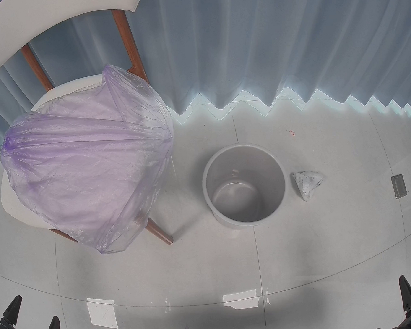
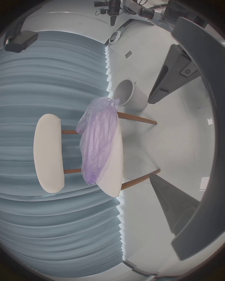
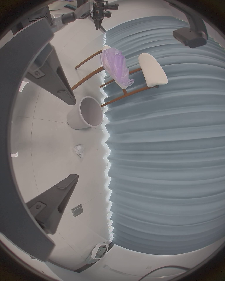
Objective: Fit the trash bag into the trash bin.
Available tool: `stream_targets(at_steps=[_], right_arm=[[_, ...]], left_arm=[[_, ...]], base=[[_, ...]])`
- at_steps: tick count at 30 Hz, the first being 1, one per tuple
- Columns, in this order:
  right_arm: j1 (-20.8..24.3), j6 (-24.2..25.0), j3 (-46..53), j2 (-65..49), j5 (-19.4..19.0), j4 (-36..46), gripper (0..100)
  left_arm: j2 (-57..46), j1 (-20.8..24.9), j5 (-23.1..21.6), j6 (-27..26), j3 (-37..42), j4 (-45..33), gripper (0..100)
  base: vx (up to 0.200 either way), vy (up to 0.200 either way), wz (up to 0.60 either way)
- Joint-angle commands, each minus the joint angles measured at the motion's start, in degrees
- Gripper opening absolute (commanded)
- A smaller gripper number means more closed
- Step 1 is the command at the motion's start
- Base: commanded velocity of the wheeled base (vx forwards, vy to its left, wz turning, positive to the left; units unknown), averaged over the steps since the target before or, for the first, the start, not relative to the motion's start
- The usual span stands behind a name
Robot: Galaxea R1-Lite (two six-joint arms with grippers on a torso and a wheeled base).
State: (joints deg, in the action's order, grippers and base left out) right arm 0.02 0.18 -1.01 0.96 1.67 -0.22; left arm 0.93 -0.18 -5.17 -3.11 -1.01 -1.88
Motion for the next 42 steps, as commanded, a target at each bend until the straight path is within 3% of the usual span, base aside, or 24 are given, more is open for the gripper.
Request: stream_targets(at_steps=[1,14,21,27,35,37,38,39,40,42], right_arm=[[0.0,0.0,1.0,-1.0,0.0,0.0,100],[0.0,0.0,1.0,-1.0,0.0,0.0,100],[0.1,0.0,1.0,-1.0,0.0,0.0,100],[0.0,0.0,1.0,-1.0,0.0,0.0,100],[0.1,0.0,1.0,-1.0,0.0,0.0,100],[0.1,0.0,1.0,-1.0,0.0,0.0,100],[0.0,0.0,1.0,-1.0,0.0,0.0,100],[0.0,0.0,1.0,-1.0,0.0,0.0,100],[0.1,0.0,1.0,-1.0,0.0,0.0,100],[0.1,0.0,1.0,-1.0,0.0,0.0,100]], left_arm=[[-0.9,0.0,0.2,0.1,1.0,0.0,100],[-0.9,0.1,-1.3,-0.3,1.0,0.2,100],[-0.9,0.0,0.5,-0.1,1.0,0.2,100],[-0.9,0.1,-1.5,-0.6,1.0,0.3,100],[-0.9,0.0,1.0,-0.1,1.0,0.5,100],[-0.9,0.0,1.0,-0.4,1.0,2.5,100],[-0.9,0.0,0.2,-2.2,1.0,16.1,100],[-0.9,0.0,-0.8,-3.5,1.0,20.5,100],[-0.9,0.0,-2.3,-4.5,1.0,22.1,100],[-0.9,0.0,-0.9,-5.2,1.0,22.5,100]], base=[[0.000,0.000,0.00],[0.000,0.000,0.00],[0.000,0.000,0.00],[0.000,0.000,0.00],[0.000,0.000,0.00],[0.000,0.000,0.00],[0.000,0.000,0.00],[0.000,0.000,0.00],[0.000,0.000,0.00],[0.000,0.000,0.00]])
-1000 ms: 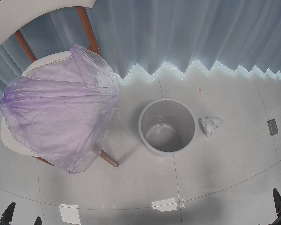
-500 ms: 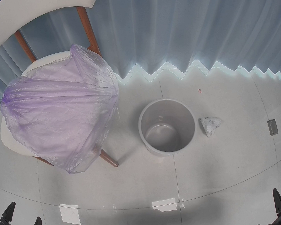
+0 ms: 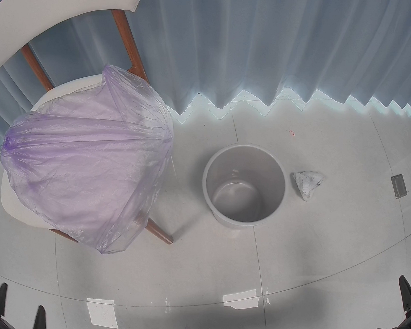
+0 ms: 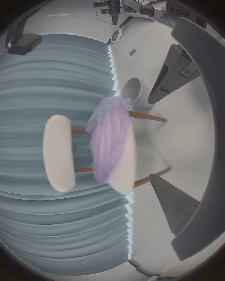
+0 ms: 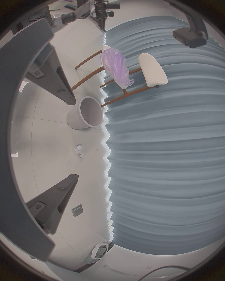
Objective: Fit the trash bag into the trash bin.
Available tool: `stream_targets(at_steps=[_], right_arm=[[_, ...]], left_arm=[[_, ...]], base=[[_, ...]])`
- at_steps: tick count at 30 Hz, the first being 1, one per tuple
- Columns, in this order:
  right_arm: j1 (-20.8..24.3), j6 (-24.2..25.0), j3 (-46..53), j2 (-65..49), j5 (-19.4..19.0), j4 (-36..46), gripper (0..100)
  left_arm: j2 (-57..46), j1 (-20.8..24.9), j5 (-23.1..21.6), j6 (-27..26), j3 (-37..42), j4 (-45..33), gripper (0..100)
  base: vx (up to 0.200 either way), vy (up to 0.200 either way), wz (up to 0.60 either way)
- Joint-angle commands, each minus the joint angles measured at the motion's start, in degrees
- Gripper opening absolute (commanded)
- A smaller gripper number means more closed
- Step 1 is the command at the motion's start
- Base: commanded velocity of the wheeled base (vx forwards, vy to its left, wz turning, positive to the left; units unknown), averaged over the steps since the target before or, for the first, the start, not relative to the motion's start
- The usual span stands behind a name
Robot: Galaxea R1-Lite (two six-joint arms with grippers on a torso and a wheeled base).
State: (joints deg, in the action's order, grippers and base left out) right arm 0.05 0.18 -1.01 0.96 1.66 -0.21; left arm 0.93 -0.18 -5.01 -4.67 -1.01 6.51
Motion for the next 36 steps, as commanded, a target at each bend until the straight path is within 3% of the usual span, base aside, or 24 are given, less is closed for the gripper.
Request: stream_targets(at_steps=[1,3,5,9,18,20,23,28,32,36], right_arm=[[0.0,0.0,1.0,-1.0,0.0,-0.1,100],[0.0,0.0,1.0,-1.0,0.0,-0.1,100],[0.0,0.0,1.0,-1.0,0.0,-0.1,100],[0.0,0.0,1.0,-1.0,0.0,-0.1,100],[0.0,0.0,1.0,-1.0,0.0,-0.1,100],[0.0,0.0,1.0,-1.0,0.0,0.0,100],[0.0,0.0,1.0,-1.0,0.0,-0.1,100],[0.0,0.0,1.0,-1.0,0.0,-0.1,100],[0.0,0.0,1.0,-1.0,0.0,-0.1,100],[0.0,0.0,1.0,-1.0,0.0,-0.1,100]], left_arm=[[-0.9,0.0,1.9,-3.9,1.0,13.7,100],[-0.9,0.0,6.1,-5.5,1.0,11.5,100],[-0.9,0.0,5.6,-5.5,1.0,10.3,100],[-0.9,0.0,1.7,-1.8,1.0,9.9,100],[-0.9,0.0,-7.9,-0.8,1.0,10.4,100],[-0.9,0.0,-8.3,-0.4,1.0,10.5,100],[-0.9,0.1,-8.5,-0.5,-3.3,8.3,100],[5.6,1.8,-8.6,-0.7,-14.2,-3.5,100],[10.1,2.6,-8.7,-0.7,-17.0,-5.1,100],[17.9,4.2,-17.4,-1.0,-19.4,-5.2,100]], base=[[0.000,0.000,0.00],[0.000,0.000,0.00],[0.000,0.000,0.00],[0.000,0.000,0.00],[0.000,0.000,0.00],[0.000,0.000,0.00],[0.000,0.000,0.00],[0.000,0.000,0.00],[0.000,0.000,0.00],[0.000,0.000,0.00]])
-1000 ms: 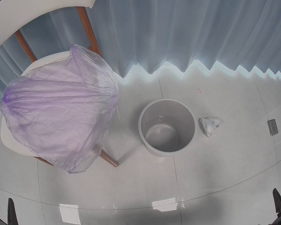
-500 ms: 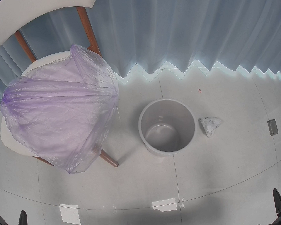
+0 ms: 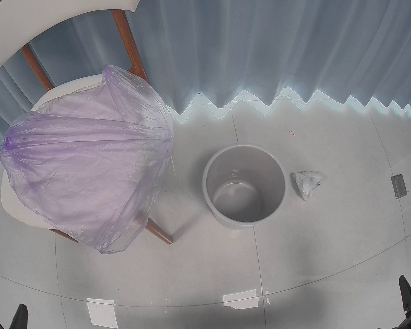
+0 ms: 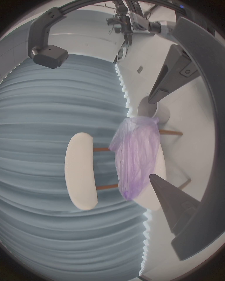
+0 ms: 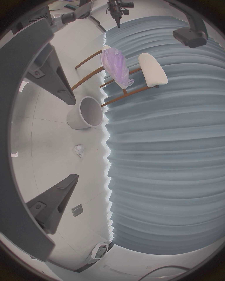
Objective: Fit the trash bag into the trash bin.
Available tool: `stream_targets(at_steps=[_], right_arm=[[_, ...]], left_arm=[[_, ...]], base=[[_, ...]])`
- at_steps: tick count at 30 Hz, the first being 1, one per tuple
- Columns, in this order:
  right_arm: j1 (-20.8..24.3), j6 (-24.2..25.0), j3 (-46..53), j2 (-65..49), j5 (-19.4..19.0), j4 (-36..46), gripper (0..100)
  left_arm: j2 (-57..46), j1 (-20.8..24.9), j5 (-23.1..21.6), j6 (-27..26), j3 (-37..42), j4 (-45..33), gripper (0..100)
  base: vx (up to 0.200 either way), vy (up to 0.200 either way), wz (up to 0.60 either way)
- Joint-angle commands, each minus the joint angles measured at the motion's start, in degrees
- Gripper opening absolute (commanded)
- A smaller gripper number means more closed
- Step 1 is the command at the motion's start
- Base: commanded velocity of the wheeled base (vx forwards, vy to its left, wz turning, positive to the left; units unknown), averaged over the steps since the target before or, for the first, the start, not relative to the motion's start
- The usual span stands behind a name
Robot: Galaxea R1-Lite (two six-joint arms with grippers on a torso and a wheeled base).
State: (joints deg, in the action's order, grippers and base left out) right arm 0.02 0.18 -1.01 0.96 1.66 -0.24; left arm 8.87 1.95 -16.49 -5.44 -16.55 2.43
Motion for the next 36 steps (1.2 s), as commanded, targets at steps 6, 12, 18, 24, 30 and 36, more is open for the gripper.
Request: stream_targets(at_steps=[6,12,18,24,30,36], right_arm=[[0.0,0.0,1.0,-1.0,0.0,0.0,100],[0.1,0.0,1.0,-1.0,0.0,0.0,100],[0.1,0.0,1.0,-1.0,0.0,0.0,100],[0.0,0.0,1.0,-1.0,0.0,0.0,100],[0.1,0.0,1.0,-1.0,0.0,0.0,100],[0.1,0.0,1.0,-1.0,0.0,0.1,100]], left_arm=[[19.4,1.7,-10.5,-6.5,-6.6,-0.6,100],[29.3,2.1,-10.0,-13.6,-13.8,-0.1,100],[33.9,3.1,-10.1,-13.0,-19.3,-0.1,100],[37.3,3.0,-10.1,-9.6,-23.8,0.0,100],[39.0,3.1,-10.6,-6.8,-25.5,-0.1,100],[38.8,3.1,-10.7,-6.8,-25.2,-0.4,100]], base=[[0.000,0.000,0.00],[0.000,0.000,0.00],[0.000,0.000,0.00],[0.000,0.000,0.00],[0.000,-0.200,0.00],[0.000,-0.200,0.00]])
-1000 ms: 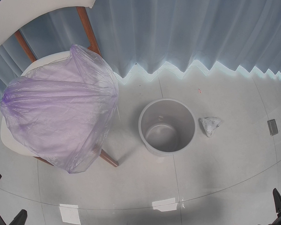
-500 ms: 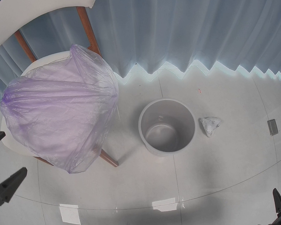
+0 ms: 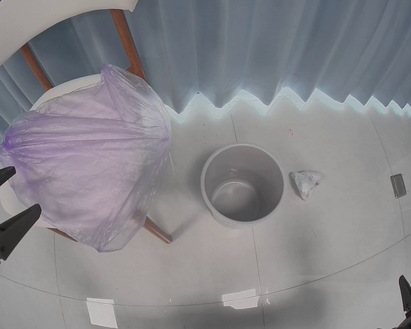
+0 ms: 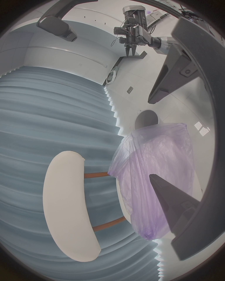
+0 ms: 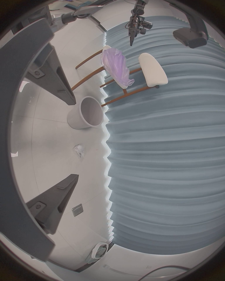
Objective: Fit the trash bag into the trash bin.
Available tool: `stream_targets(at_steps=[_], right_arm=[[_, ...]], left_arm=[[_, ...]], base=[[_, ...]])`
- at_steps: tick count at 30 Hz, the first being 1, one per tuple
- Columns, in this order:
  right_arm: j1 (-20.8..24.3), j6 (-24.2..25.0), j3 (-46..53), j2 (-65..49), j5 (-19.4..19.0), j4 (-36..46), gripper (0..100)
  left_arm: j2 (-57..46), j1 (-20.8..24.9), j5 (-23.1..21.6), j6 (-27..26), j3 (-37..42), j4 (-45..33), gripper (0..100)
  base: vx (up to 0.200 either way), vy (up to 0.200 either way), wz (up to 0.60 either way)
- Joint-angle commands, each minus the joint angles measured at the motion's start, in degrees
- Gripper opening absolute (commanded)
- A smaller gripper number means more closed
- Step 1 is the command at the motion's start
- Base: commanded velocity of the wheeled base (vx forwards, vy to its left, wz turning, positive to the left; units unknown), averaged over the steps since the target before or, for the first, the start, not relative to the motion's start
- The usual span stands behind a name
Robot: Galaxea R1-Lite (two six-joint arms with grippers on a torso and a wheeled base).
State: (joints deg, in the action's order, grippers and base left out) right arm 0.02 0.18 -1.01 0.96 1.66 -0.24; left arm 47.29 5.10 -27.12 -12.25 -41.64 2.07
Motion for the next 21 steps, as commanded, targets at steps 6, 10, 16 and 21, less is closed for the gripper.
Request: stream_targets(at_steps=[6,10,16,21], right_arm=[[0.0,0.0,1.0,-1.0,0.0,0.0,100],[0.0,0.0,1.0,-1.0,0.0,0.0,100],[0.1,0.0,1.0,-1.0,0.0,0.1,100],[0.1,0.0,1.0,-1.0,0.0,0.0,100]], left_arm=[[0.3,0.0,0.0,-0.1,-0.1,-0.1,100],[0.2,0.0,0.1,-0.1,0.0,-0.4,100],[-0.3,-0.3,0.7,-0.2,0.4,-0.4,100],[-2.6,-0.6,0.8,-0.1,0.4,-2.7,100]], base=[[0.000,-0.200,0.00],[0.000,-0.200,0.00],[0.000,-0.167,0.00],[0.000,0.000,0.00]])
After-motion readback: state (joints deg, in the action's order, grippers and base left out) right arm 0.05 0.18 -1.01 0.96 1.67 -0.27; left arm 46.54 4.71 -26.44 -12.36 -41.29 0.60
